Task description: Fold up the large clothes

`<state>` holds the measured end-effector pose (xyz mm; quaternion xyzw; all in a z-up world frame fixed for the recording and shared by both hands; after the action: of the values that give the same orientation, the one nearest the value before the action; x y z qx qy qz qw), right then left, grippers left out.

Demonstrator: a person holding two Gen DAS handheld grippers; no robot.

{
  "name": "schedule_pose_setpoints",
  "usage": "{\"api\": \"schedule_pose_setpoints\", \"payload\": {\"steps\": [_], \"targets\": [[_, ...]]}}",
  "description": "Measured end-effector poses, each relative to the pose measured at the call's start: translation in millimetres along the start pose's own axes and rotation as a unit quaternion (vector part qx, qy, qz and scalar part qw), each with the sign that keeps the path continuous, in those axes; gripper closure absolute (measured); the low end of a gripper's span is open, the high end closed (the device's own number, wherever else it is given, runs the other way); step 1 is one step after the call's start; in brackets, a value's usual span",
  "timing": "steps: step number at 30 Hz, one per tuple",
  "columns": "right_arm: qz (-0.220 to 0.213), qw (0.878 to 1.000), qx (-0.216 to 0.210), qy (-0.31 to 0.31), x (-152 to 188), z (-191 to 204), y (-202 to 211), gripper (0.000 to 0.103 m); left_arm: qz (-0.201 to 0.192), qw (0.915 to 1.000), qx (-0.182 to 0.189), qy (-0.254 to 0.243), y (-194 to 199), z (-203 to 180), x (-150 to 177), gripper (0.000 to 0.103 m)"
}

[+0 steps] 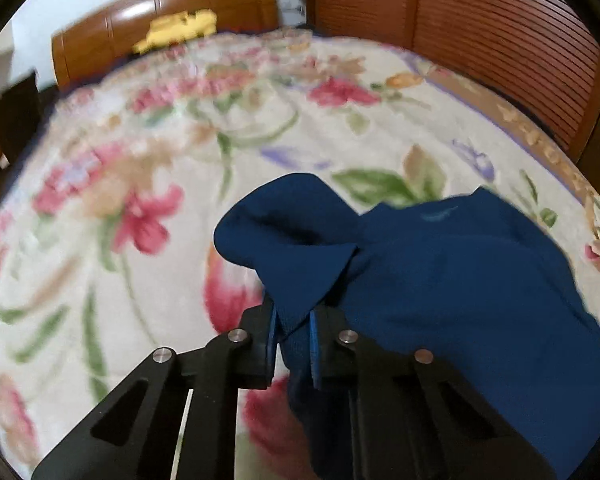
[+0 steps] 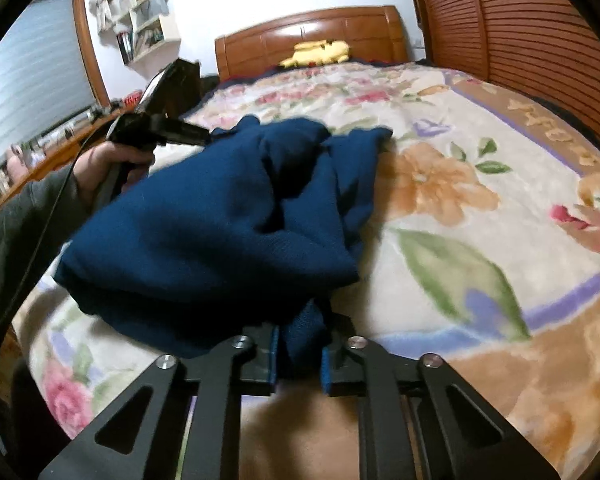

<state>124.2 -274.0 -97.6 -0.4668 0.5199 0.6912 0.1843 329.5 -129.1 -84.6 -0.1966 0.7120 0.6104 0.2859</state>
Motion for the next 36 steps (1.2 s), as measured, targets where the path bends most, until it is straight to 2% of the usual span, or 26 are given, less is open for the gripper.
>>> {"api": "schedule_pose_setpoints", "payload": {"steps": [4, 6, 11, 18, 25, 30, 33, 36], "targets": [[-0.012, 1.000, 0.005, 0.000, -9.6, -5.6, 11.6, 0.093, -0.044, 0.9989, -0.004, -0.017, 49.4, -24.6, -12.5, 0.090], [-0.013, 1.000, 0.009, -0.004, -11.3, -7.7, 16.6, 0.094, -0.053, 0.9982, -0.010, -0.026, 65.9, -35.9, -14.0, 0.090], [-0.039, 0.998, 0.046, 0.007, -25.9, -35.3, 50.3, 0.096, -0.065, 0.9971, 0.010, -0.038, 92.1, -74.2, -13.2, 0.090], [-0.043, 0.992, 0.119, 0.016, -20.0, -111.5, 98.0, 0.096, -0.087, 0.9932, 0.042, -0.065, 94.8, -163.9, -24.1, 0.090], [-0.040, 0.977, 0.208, 0.018, -14.0, -196.2, 143.6, 0.096, -0.138, 0.9809, 0.103, -0.090, 95.1, -287.3, -56.8, 0.090], [-0.038, 0.964, 0.262, 0.008, -6.5, -255.5, 177.2, 0.096, -0.136, 0.9743, 0.154, -0.091, 81.4, -365.3, -65.2, 0.090], [-0.035, 0.957, 0.288, 0.000, 5.1, -288.0, 194.3, 0.096, -0.130, 0.9714, 0.168, -0.107, 70.7, -414.2, -63.2, 0.090], [-0.040, 0.951, 0.305, -0.018, 18.1, -312.7, 211.5, 0.096, -0.127, 0.9679, 0.178, -0.124, 67.5, -447.5, -57.7, 0.090]]}}
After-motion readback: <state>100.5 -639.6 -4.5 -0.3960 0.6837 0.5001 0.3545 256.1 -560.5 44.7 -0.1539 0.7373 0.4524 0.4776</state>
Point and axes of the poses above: each gripper's, at about its wrist camera, not at the fingertips, and y roughly against the way its jaws point, z to its left, x to its underside, the point moved 10 cm from there along -y, roughly the way its jaws point, and after that the axes turned 11 degrees about y, right-handed, at the moved point
